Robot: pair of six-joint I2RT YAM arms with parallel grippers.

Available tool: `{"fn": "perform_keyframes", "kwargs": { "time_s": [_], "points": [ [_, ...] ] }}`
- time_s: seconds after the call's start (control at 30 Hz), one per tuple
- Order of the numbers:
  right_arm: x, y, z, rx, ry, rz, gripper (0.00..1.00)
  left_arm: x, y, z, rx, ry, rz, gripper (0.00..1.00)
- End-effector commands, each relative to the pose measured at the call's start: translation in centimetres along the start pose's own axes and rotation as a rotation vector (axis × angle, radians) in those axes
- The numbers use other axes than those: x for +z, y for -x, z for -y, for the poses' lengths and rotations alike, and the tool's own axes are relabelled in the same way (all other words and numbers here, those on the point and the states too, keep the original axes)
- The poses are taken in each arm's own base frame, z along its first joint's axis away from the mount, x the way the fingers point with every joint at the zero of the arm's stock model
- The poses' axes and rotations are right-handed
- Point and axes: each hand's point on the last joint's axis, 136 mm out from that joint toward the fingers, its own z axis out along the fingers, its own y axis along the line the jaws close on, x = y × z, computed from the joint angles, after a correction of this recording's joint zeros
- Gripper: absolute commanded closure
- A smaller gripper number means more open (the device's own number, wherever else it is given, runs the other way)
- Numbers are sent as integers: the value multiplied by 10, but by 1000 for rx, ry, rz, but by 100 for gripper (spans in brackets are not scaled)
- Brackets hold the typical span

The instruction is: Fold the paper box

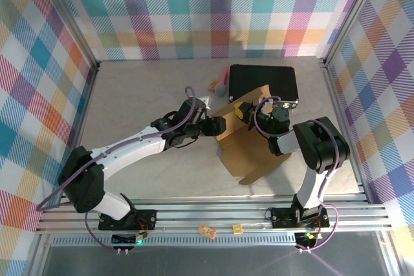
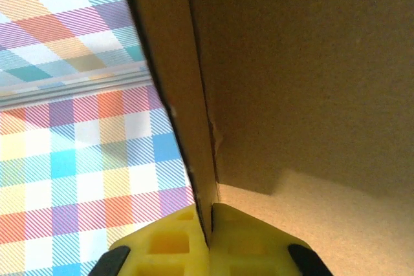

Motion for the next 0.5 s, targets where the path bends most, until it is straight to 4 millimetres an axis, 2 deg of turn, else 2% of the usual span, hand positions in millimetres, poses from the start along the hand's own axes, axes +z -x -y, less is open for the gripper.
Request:
{"fn": "perform_keyframes", "kwargs": {
  "time_s": [0.0,0.13,0.23,0.33,0.47],
  "points": [
    [1,-2,-11,-45,46,-30,100,-19,12,15,-5,-69,75,39],
    [1,-2,-11,-41,43,-29,100,-37,13,20,23,-98,97,43],
    [1,0,-12,-41,43,-24,100,-49,5,3,55,-34,94,53],
    [2,0,-15,-45,45,-25,100,-58,-10,-40,45,129,56,69],
    [3,-1,-15,-53,49,-32,100,-62,-22,-91,-42,241,30,73]
  ]
}}
